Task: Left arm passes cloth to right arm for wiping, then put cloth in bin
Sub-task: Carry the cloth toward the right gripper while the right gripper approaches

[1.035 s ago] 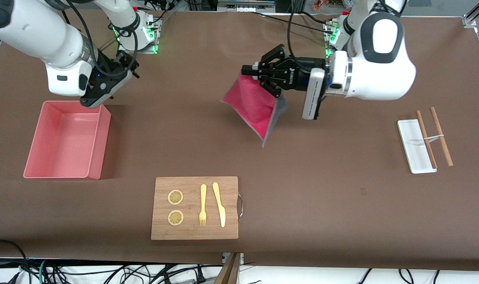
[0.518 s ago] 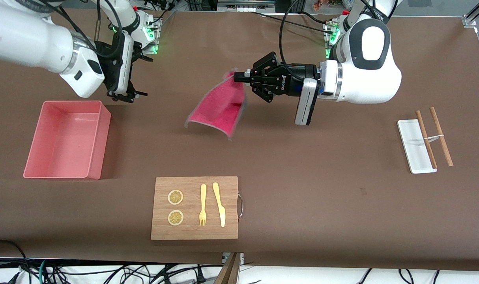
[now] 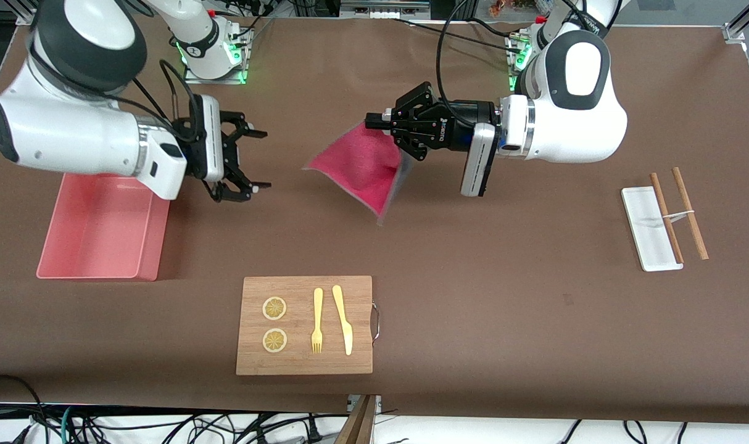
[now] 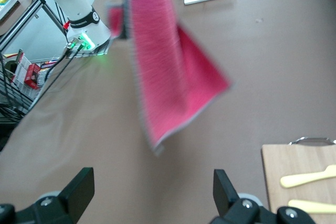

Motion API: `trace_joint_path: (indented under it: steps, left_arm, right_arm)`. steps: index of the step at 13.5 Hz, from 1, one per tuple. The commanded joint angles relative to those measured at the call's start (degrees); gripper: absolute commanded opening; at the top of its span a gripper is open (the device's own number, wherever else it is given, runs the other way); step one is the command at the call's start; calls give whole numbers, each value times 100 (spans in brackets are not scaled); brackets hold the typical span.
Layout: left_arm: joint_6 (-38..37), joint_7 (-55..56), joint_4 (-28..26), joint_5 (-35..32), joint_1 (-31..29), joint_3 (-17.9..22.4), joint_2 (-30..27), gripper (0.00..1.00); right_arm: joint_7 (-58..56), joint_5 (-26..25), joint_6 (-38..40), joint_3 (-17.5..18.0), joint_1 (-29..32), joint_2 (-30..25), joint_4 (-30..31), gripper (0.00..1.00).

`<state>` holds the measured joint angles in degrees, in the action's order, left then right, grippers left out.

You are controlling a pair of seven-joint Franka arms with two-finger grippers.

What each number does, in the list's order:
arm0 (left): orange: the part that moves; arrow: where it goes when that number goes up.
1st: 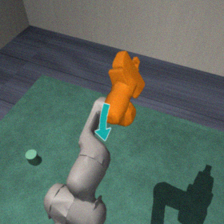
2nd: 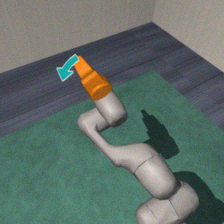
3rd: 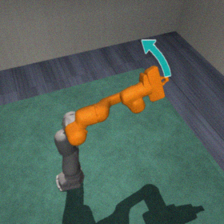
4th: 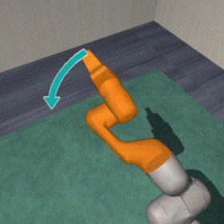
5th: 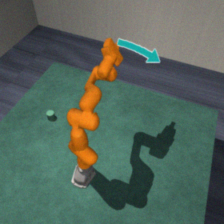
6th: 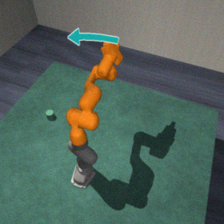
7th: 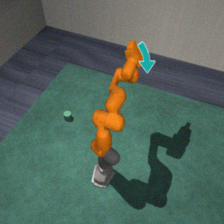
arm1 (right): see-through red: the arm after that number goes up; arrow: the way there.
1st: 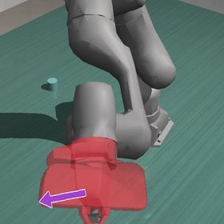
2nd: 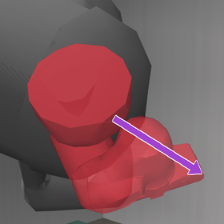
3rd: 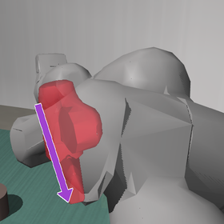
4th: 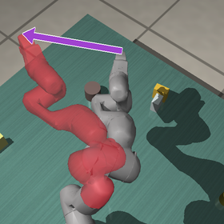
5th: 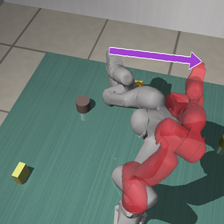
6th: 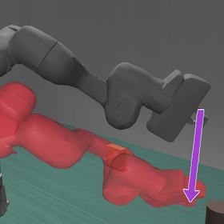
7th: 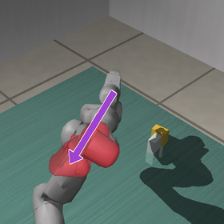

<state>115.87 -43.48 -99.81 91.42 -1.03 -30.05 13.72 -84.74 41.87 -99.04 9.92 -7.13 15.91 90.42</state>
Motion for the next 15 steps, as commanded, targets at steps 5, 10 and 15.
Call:
trace_joint_path:
  steps: [5,10,15]
  left_arm:
    - [50,-55,155,78,182,-19,130,0]
    - [50,-55,155,78,173,-19,130,0]
    - [50,-55,155,78,182,-10,130,0]
  right_arm:
    - [89,172,-739,89,-447,325,-218,100]
    - [325,172,-915,89,-710,351,-200,100]
    - [616,146,-1443,81,-1089,544,-183,100]
